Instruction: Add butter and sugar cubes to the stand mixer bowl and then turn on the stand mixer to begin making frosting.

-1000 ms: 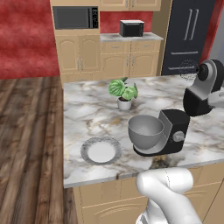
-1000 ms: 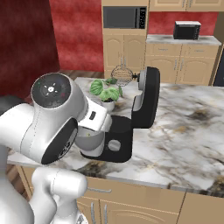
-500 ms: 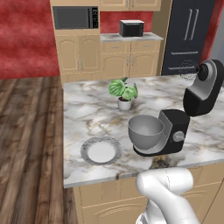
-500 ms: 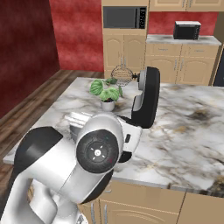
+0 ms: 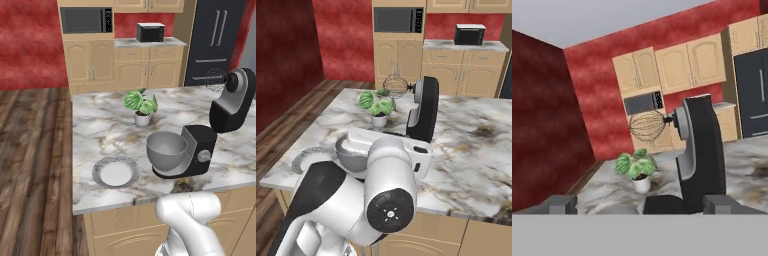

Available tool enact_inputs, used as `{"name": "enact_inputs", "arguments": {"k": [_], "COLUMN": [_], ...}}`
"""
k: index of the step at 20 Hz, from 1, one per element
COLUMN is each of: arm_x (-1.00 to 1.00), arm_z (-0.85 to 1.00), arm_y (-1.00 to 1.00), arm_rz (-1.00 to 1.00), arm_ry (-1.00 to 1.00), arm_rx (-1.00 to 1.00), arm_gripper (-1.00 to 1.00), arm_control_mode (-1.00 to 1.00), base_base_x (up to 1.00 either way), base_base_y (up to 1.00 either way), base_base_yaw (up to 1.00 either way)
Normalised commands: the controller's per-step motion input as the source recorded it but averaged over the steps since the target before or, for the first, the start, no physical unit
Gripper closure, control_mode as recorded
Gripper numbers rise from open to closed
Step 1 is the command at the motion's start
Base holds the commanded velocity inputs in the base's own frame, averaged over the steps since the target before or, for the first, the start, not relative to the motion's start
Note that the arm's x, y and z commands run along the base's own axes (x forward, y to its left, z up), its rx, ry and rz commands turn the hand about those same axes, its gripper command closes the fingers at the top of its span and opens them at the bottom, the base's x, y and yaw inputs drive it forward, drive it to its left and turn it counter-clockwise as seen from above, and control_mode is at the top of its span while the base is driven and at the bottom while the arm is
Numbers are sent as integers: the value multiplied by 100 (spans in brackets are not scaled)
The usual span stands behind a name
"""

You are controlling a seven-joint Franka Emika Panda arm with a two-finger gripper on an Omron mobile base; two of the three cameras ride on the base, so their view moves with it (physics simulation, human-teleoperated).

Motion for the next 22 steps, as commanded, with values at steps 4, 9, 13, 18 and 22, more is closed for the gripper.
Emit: {"name": "enact_inputs", "arguments": {"k": [4,9,13,18,22], "arm_x": [19,8,9,28,36], "arm_z": [0,1,0,0,0], "arm_y": [-7,-21,-17,0,-1], "arm_rz": [8,18,21,16,15], "arm_ry": [-13,-6,-1,-1,0], "arm_rx": [-2,-2,-3,-3,-2], "arm_gripper": [-100,-100,-100,-100,-100], "arm_control_mode": [-100,-100,-100,-100,-100], "base_base_x": [0,0,0,0,0], "base_base_y": [0,0,0,0,0], "base_base_yaw": [0,0,0,0,0]}}
